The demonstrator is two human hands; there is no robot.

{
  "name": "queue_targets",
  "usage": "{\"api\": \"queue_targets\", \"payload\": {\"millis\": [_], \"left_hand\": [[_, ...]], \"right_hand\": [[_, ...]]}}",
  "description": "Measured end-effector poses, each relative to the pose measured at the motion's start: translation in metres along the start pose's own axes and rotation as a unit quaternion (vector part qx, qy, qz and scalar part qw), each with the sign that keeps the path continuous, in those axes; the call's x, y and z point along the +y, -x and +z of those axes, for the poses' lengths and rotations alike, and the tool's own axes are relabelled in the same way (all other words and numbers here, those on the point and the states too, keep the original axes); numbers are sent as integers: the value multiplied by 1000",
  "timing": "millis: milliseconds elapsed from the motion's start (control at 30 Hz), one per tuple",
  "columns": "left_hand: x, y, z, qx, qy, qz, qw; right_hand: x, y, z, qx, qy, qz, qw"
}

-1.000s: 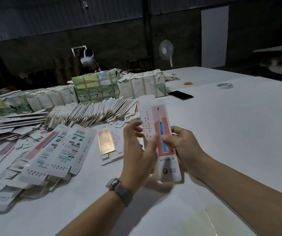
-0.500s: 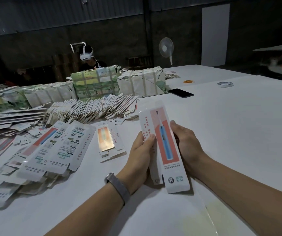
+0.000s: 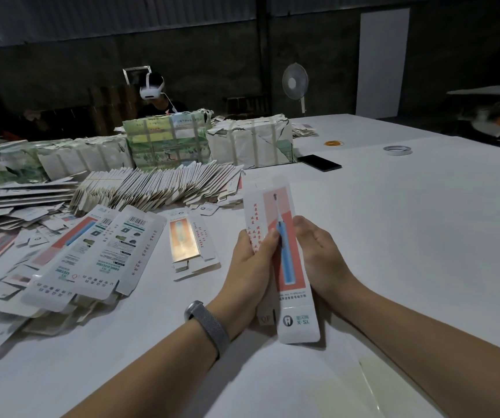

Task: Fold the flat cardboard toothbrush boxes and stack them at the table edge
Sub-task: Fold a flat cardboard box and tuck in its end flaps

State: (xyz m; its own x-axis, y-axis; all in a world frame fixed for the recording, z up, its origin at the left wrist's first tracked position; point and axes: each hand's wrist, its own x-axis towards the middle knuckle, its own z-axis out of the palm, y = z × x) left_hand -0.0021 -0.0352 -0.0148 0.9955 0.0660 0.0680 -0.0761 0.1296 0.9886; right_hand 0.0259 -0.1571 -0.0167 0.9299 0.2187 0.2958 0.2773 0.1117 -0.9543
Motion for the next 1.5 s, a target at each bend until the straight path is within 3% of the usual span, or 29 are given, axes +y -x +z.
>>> {"api": "queue_targets", "payload": {"millis": [400, 700, 1100, 1500], "left_hand": [[-1, 3, 1, 7, -20, 33, 999], [-2, 2, 1, -33, -37, 20, 999], [-2, -5, -8, -87, -20, 20, 996], [0, -6, -10, 9, 43, -16, 999]], "right_hand": [[-3, -2, 2, -29, -19, -18, 999], [2, -2, 1, -40, 30, -8, 999], [-5, -5, -5, -10, -25, 27, 999], [-3, -4, -3, -33, 12, 56, 998]]}}
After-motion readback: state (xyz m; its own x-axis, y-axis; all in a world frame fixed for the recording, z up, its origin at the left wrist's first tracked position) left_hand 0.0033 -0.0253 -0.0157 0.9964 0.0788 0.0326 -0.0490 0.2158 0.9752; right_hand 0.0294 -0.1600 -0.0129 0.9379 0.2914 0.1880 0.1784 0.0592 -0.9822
